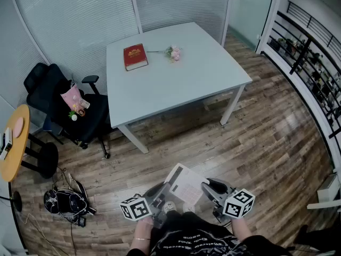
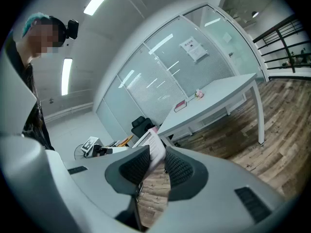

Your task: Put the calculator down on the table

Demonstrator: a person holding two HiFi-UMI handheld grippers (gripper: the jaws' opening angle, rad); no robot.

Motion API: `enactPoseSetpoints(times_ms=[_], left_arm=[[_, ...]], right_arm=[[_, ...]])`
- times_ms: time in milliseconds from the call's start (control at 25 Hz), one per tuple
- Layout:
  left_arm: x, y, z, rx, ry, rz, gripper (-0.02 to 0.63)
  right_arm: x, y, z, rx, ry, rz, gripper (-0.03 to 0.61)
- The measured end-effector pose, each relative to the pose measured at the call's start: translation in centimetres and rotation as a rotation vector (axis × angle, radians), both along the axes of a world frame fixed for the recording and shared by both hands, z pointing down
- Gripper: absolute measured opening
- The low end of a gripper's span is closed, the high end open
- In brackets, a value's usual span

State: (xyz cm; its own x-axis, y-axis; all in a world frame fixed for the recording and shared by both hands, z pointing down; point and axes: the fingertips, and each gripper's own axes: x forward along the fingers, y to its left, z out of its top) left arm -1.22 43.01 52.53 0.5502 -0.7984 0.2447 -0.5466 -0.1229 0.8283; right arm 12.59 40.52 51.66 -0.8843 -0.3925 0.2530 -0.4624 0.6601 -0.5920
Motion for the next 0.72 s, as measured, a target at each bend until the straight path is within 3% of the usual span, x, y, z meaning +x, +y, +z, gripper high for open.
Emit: enactPoseSetpoints(times_ms=[720], left_arm=[[-1.8,0.2,-0.3,0.007,0.017,0.047,0.069]], right_arm=[[-1.9,0.7,-0.6,0.022,0.028,0.039,0.114]])
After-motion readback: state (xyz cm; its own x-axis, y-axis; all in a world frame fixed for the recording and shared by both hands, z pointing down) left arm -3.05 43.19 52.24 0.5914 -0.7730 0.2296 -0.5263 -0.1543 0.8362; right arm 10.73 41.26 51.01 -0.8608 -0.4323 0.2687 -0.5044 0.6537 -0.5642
